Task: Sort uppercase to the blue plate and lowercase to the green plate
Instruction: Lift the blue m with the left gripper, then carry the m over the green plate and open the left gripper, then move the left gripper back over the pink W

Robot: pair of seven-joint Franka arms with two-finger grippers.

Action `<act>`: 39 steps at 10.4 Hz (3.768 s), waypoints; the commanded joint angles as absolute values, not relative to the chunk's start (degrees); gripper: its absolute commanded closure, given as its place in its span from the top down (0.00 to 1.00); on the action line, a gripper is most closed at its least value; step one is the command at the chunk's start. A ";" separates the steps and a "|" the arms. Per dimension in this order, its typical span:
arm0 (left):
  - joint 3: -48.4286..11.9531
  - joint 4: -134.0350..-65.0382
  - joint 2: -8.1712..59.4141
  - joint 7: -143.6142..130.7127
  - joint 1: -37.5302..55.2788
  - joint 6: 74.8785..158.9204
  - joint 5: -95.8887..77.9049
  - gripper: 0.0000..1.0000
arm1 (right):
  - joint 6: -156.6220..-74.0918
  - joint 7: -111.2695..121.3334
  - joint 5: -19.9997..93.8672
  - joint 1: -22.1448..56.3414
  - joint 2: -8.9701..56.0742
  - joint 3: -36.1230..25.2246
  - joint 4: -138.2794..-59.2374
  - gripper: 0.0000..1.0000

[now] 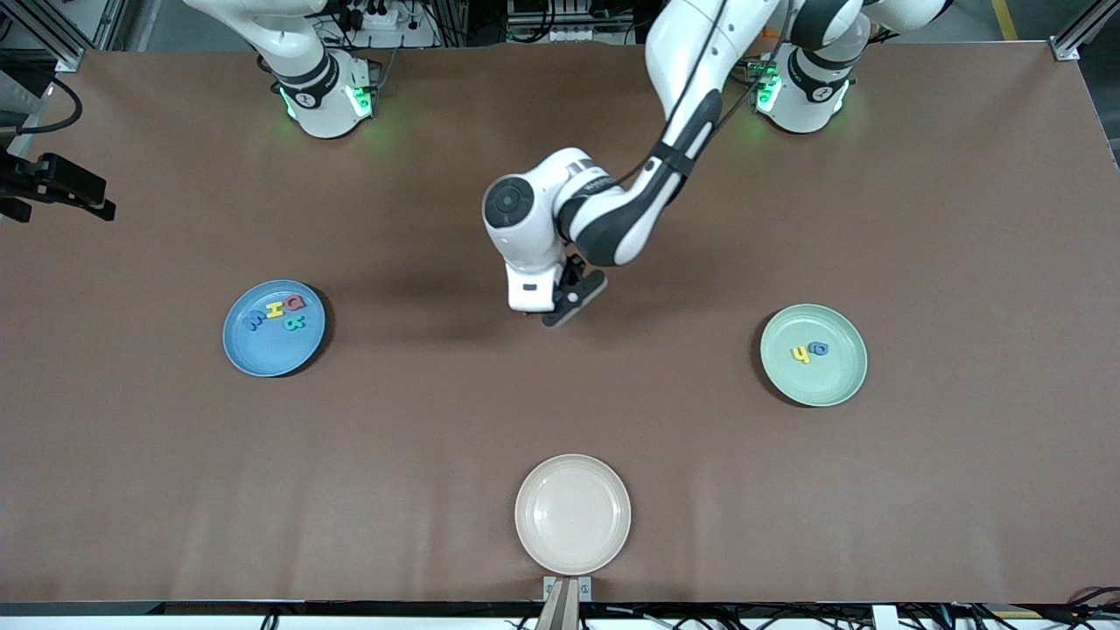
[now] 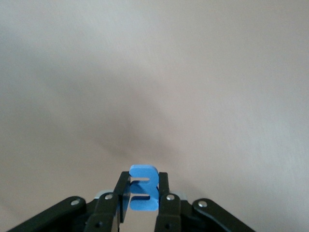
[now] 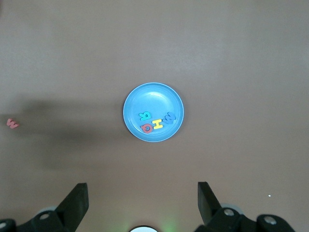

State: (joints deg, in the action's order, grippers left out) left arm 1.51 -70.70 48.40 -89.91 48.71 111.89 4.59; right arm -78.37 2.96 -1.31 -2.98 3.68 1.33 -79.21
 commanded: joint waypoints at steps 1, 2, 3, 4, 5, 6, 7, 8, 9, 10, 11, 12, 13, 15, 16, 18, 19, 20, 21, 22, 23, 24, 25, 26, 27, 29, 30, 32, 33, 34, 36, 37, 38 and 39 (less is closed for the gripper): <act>1.14 -72.77 46.06 -86.93 43.88 111.09 4.22 0.00 | -77.78 2.72 -1.23 -3.08 3.43 1.32 -78.93 1.00; 1.14 -73.03 45.71 -86.31 42.47 111.01 4.31 0.00 | -77.78 2.72 -1.23 -3.08 3.43 1.32 -78.93 1.00; 1.14 -74.43 44.66 -85.26 41.15 111.01 4.31 0.00 | -77.78 2.72 -1.23 -3.08 3.43 1.32 -78.93 1.00; 1.14 -76.27 42.82 -83.77 39.57 111.09 4.31 0.00 | -77.70 2.72 -1.14 -3.08 3.34 1.32 -78.93 1.00; 1.14 -78.73 40.37 -82.63 37.81 111.18 4.31 0.00 | -77.78 2.72 -1.14 -3.08 3.43 1.32 -78.93 1.00; 1.14 -82.14 37.82 -80.96 36.40 111.96 4.31 0.00 | -77.78 2.64 -1.14 -3.08 3.43 1.41 -78.93 1.00; 1.14 -85.31 35.97 -79.82 34.82 113.71 4.39 0.00 | -77.70 2.64 0.16 -3.16 3.34 1.23 -78.93 1.00; 1.14 -88.30 34.64 -78.85 33.06 115.21 4.57 0.00 | -77.70 2.64 0.96 -3.60 3.34 1.06 -78.93 1.00; 1.14 -91.55 32.89 -77.27 31.05 116.27 5.53 0.00 | -77.70 2.72 1.05 -3.95 3.34 1.05 -78.93 1.00; 1.14 -94.63 31.22 -75.08 29.11 117.15 5.54 0.00 | -77.70 2.72 0.97 -3.96 3.25 1.14 -78.93 1.00; 0.97 -96.66 29.90 -71.67 26.39 117.25 5.54 0.00 | -77.61 2.81 0.97 -3.96 3.25 1.14 -78.93 1.00; 0.97 -97.55 29.71 -69.11 23.93 117.25 5.54 0.00 | -77.61 2.81 0.97 -3.87 3.25 1.23 -78.93 1.00; 0.97 -97.82 29.71 -66.99 21.38 117.16 5.54 0.00 | -77.61 2.81 0.97 -3.87 3.25 1.23 -78.93 1.00; 0.97 -99.66 29.01 -61.90 16.81 117.07 5.54 0.00 | -77.61 2.81 0.97 -3.87 3.25 1.23 -78.93 1.00; 0.97 -100.02 29.09 -59.70 15.13 117.07 5.54 0.00 | -77.61 2.81 0.97 -3.95 3.25 1.23 -78.93 1.00; 0.88 -100.98 29.44 -55.65 12.58 117.07 5.54 0.00 | -77.61 2.81 0.97 -3.87 3.25 1.23 -78.93 1.00; 0.97 -101.07 29.62 -54.68 11.87 116.98 5.54 0.62 | -77.61 2.81 0.97 -3.87 3.25 1.23 -78.93 1.00; 0.88 -101.25 29.71 -54.15 12.13 116.90 5.54 1.00 | -77.52 2.81 0.97 -3.87 3.25 1.23 -78.93 1.00; 0.70 -101.25 29.62 -53.62 11.87 116.89 5.54 1.00 | -77.52 2.81 0.88 -3.87 3.25 1.23 -78.93 1.00; 0.62 -101.16 29.53 -53.44 12.39 116.89 5.54 1.00 | -77.52 2.90 0.88 -3.87 3.25 1.14 -78.93 1.00; -0.25 -100.90 29.44 -54.22 13.35 116.89 5.54 1.00 | -77.52 2.90 0.88 -3.95 3.25 1.14 -78.93 1.00; -1.05 -100.72 29.10 -54.75 14.75 116.89 5.54 1.00 | -77.52 2.90 0.88 -3.87 3.25 1.23 -78.93 1.00; -1.58 -100.64 29.00 -57.45 17.20 116.89 5.45 1.00 | -77.52 2.90 0.88 -3.87 3.25 1.23 -78.93 1.00; -1.58 -100.03 29.09 -61.48 20.01 117.16 5.36 1.00 | -77.52 2.90 0.88 -3.95 3.25 1.14 -78.93 1.00; -1.67 -98.80 29.44 -65.53 23.00 117.16 5.01 1.00 | -77.61 2.90 0.88 -3.96 3.25 1.14 -78.93 1.00; -1.67 -96.08 30.58 -73.09 28.54 117.16 4.66 1.00 | -77.52 2.90 0.88 -3.96 3.25 1.14 -78.93 1.00; -1.67 -95.72 31.02 -75.56 31.44 117.16 4.66 1.00 | -77.52 2.90 0.88 -3.96 3.25 1.14 -78.93 1.00; -2.11 -92.31 32.16 -78.29 34.79 117.16 4.05 1.00 | -77.52 2.90 0.88 -3.96 3.25 1.05 -78.93 1.00; -2.11 -89.50 33.65 -79.96 36.02 117.33 2.82 1.00 | -77.52 2.90 0.97 -3.96 3.25 1.14 -78.93 1.00; -2.11 -85.73 36.10 -81.37 37.34 117.33 1.59 1.00 | -77.52 2.90 0.88 -3.96 3.25 1.06 -78.93 1.00; -2.20 -82.19 39.36 -84.89 40.15 119.16 -0.69 1.00 | -77.52 2.90 0.88 -3.96 3.25 0.97 -78.93 1.00; -2.20 -82.18 39.64 -85.69 41.47 121.96 -1.75 1.00 | -77.52 2.90 0.88 -3.96 3.25 1.05 -78.93 1.00; -2.20 -82.09 39.99 -85.78 42.35 124.25 -2.28 1.00 | -77.52 2.90 0.88 -4.04 3.25 1.05 -78.93 1.00; -2.20 -82.00 40.69 -85.78 43.84 126.54 -2.55 1.00 | -77.52 2.90 0.88 -3.96 3.25 1.05 -78.93 1.00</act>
